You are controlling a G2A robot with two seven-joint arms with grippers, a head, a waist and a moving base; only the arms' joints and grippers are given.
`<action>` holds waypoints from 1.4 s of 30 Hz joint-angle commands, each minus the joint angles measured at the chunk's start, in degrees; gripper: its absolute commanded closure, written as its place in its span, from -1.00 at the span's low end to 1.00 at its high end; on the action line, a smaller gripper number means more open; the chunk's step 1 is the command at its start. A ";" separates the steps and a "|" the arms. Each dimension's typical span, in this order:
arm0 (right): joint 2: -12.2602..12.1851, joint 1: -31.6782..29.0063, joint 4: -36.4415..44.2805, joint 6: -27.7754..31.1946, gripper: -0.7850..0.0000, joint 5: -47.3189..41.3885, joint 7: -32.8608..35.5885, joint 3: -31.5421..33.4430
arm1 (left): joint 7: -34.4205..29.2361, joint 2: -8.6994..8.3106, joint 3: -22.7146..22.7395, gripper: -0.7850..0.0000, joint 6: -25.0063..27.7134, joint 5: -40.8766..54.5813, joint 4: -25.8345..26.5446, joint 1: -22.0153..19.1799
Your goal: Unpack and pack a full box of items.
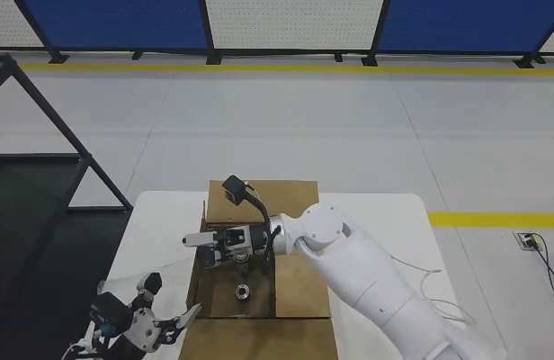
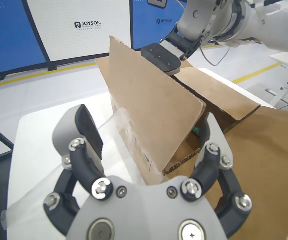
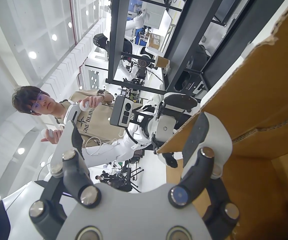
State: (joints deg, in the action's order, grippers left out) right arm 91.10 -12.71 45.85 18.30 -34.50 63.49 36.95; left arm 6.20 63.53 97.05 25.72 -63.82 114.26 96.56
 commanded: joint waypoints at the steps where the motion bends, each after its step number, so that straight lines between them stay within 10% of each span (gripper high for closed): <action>1: 0.24 0.15 -0.78 0.60 -1.00 -0.20 0.89 0.17 | 0.17 0.10 -0.25 -1.00 -0.92 0.80 -0.25 -0.31; 26: -0.30 -0.69 -4.49 5.93 -1.00 2.68 3.96 6.53 | -1.09 0.89 5.80 -1.00 -8.81 8.31 1.37 5.26; 42: -3.28 -5.25 1.39 3.94 -1.00 6.88 3.56 12.41 | -4.09 1.37 6.33 -1.00 -13.57 8.84 -6.32 2.76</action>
State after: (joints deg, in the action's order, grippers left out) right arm 87.95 -17.69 46.87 22.50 -27.83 67.08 49.11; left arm 2.19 64.86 103.69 12.20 -55.15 108.62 99.68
